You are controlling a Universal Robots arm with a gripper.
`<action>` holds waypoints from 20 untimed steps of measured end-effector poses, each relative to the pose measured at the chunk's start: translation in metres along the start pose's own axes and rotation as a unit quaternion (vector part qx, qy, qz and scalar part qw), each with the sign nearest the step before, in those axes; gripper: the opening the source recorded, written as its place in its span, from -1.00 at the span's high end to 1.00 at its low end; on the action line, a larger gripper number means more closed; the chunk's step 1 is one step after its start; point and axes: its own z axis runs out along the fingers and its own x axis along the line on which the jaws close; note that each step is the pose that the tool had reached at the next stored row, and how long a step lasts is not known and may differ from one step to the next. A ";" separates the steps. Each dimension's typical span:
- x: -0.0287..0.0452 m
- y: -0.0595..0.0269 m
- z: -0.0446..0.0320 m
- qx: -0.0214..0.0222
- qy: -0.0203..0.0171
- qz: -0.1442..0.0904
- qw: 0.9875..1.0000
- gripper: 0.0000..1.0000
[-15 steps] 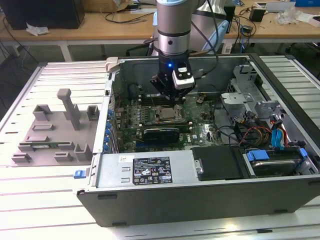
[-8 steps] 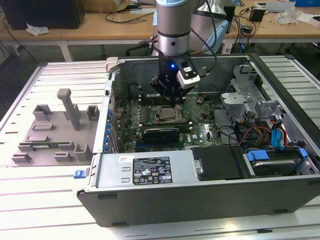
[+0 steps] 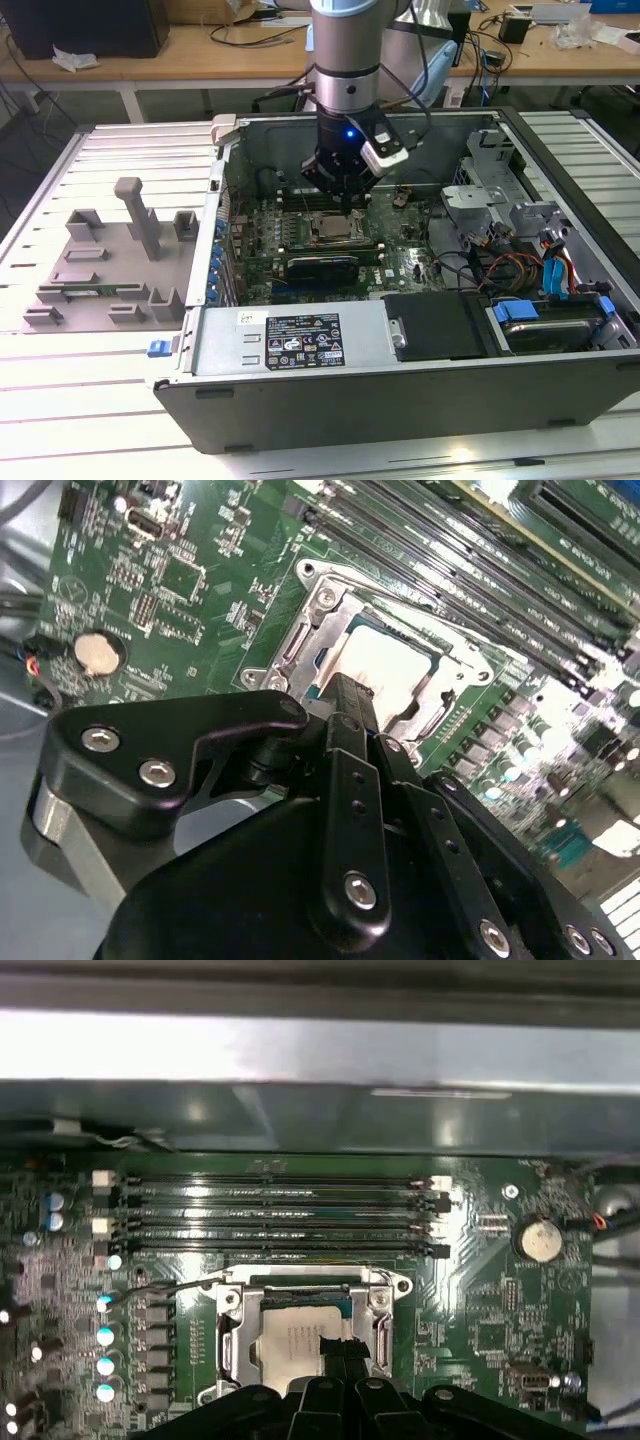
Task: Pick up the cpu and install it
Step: 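Close the cpu cover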
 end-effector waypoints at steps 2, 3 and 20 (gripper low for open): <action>0.0016 -0.0005 0.0006 0.000 0.000 -0.005 1.000 0.79; 0.0027 -0.0008 0.0008 0.000 0.000 -0.006 1.000 0.79; 0.0248 -0.0028 0.0046 -0.001 0.000 -0.012 1.000 0.79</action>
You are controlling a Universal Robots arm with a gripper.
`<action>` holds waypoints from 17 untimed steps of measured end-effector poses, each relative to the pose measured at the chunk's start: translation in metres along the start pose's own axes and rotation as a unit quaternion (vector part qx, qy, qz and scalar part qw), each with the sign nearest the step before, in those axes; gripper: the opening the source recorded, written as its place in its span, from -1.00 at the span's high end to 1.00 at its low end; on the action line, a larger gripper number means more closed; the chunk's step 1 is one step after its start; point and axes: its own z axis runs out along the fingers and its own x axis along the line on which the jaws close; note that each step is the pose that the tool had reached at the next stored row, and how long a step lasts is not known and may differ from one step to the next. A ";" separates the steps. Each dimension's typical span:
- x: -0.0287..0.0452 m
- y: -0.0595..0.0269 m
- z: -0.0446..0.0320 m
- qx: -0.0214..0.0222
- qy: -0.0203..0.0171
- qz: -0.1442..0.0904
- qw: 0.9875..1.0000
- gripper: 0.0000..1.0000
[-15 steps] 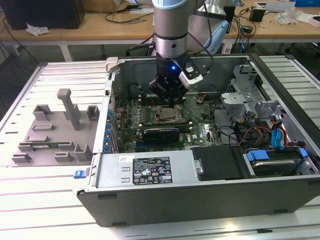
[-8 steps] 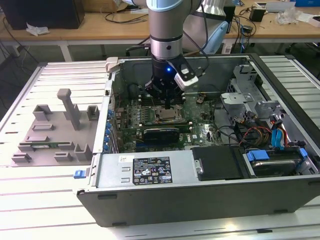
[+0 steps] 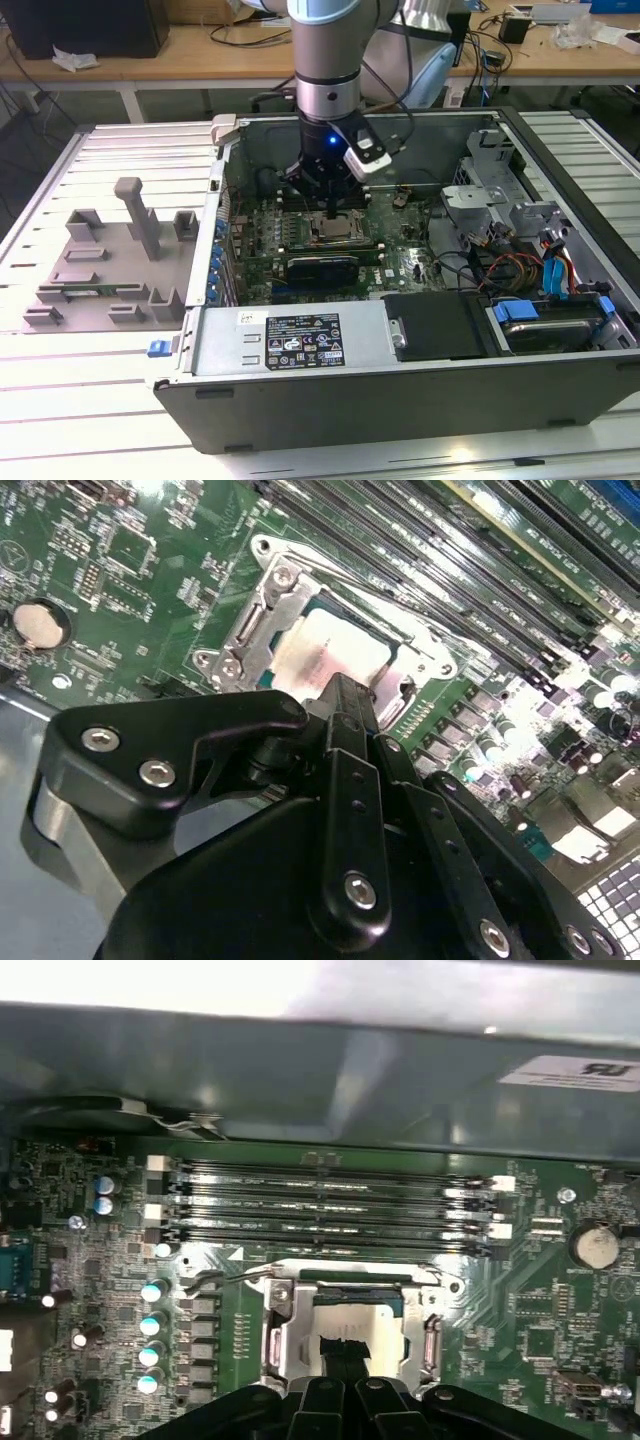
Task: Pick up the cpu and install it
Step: 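Close the cpu cover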
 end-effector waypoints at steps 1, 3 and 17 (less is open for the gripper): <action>0.0014 0.0001 0.0005 0.000 0.000 0.000 1.000 0.79; 0.0054 0.0003 0.0022 0.000 0.000 0.000 1.000 0.79; 0.0200 0.0013 0.0199 0.000 0.000 -0.001 1.000 0.79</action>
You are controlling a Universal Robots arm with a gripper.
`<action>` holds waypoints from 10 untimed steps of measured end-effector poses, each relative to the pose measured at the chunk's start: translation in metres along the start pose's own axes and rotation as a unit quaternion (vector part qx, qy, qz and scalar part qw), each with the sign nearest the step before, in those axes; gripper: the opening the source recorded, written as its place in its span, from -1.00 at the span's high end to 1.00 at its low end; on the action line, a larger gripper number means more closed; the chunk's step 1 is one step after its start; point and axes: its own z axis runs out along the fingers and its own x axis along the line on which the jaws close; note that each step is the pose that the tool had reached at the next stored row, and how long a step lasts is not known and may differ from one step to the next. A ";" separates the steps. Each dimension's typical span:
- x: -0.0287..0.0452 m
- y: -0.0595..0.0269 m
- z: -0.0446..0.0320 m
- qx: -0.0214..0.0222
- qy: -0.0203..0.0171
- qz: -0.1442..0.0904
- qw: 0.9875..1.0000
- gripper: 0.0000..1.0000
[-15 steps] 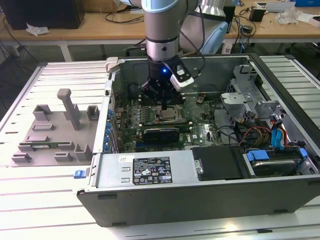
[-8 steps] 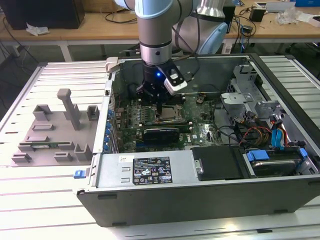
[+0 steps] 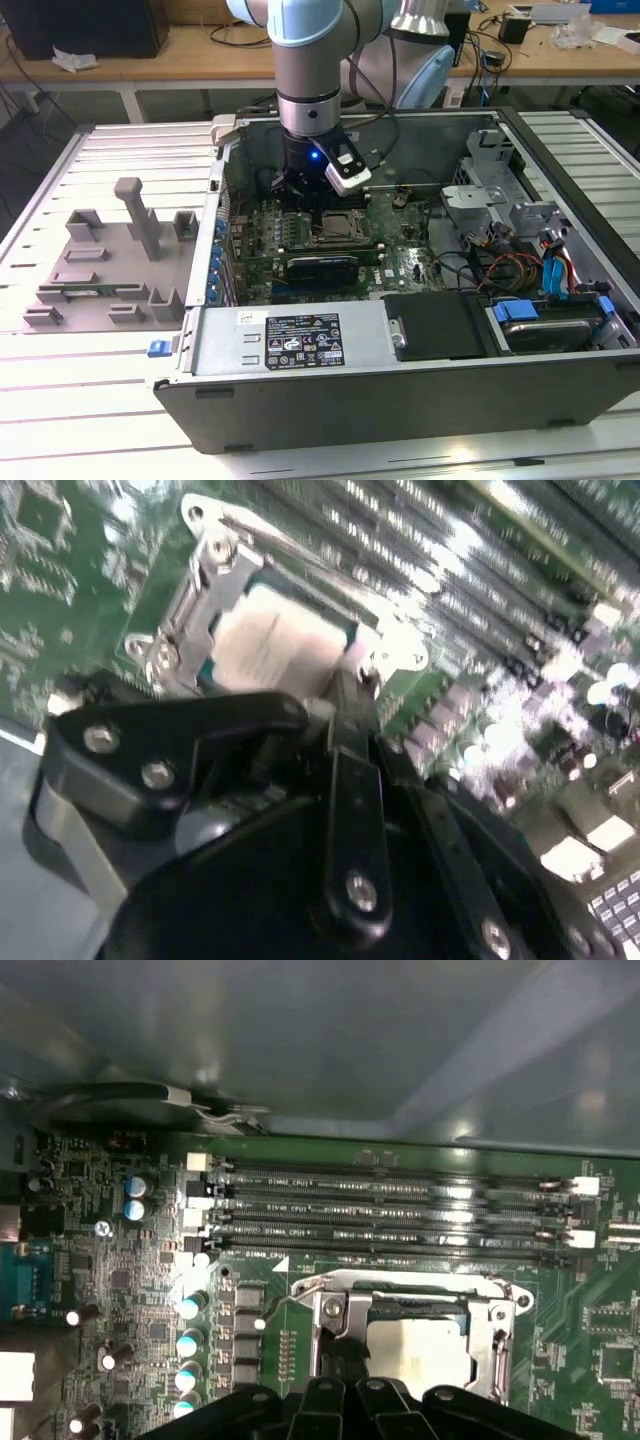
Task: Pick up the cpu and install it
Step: 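Close the cpu cover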
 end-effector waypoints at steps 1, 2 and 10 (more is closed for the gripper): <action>0.0000 0.0000 0.0000 0.000 0.000 0.000 1.000 0.79; -0.0001 0.0000 0.0000 0.000 0.000 0.000 1.000 0.79; -0.0073 -0.0004 0.0005 0.000 0.000 0.000 1.000 0.79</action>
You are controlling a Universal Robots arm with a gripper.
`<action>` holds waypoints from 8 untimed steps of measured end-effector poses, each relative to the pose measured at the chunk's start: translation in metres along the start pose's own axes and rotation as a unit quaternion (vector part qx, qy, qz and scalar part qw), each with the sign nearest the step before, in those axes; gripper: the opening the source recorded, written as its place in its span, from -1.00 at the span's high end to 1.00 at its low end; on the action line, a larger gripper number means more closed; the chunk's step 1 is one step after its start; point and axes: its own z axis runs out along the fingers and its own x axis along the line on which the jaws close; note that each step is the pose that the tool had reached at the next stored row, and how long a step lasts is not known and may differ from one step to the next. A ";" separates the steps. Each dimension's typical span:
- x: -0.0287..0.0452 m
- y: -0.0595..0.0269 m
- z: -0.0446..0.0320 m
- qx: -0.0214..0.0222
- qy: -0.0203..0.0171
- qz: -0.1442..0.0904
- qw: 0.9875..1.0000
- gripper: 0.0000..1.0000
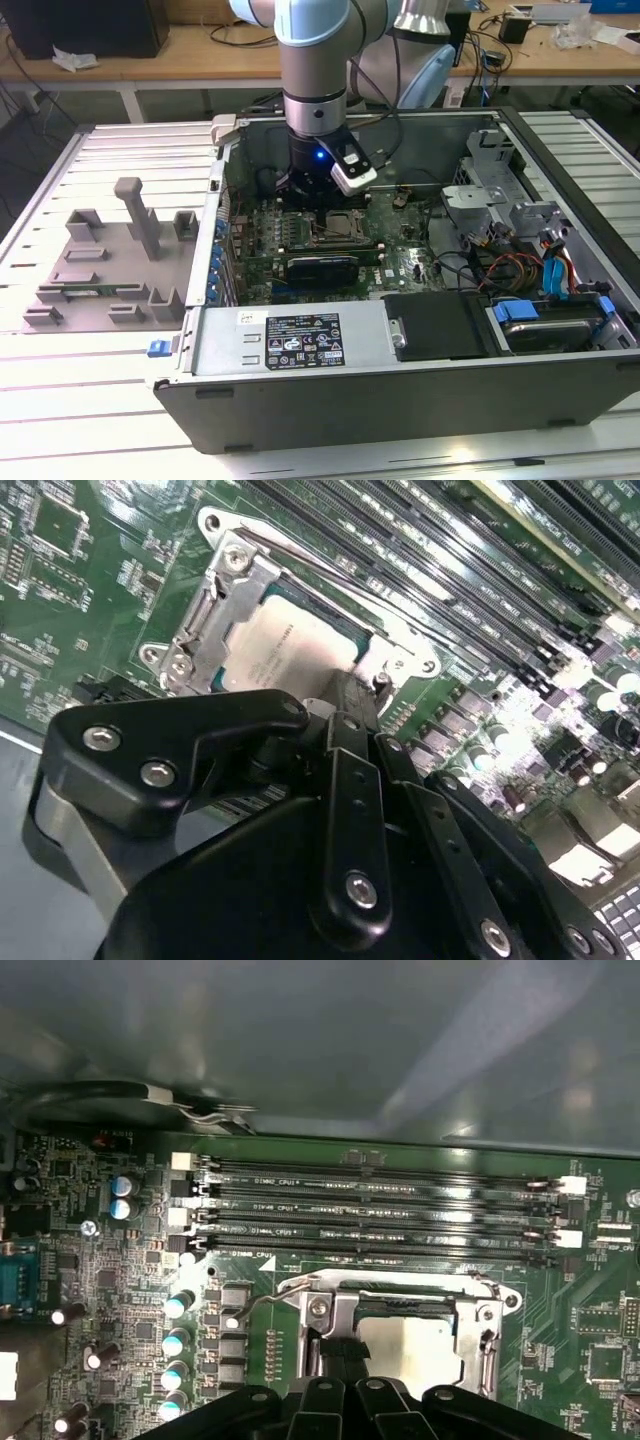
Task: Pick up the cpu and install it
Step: 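Close the cpu cover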
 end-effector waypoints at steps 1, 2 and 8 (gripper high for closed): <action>-0.0001 0.0000 0.0000 0.000 0.000 0.000 1.000 0.79; -0.0003 0.0000 -0.0001 0.000 0.000 0.000 1.000 0.79; -0.0006 -0.0001 -0.0062 0.000 0.000 0.000 1.000 0.79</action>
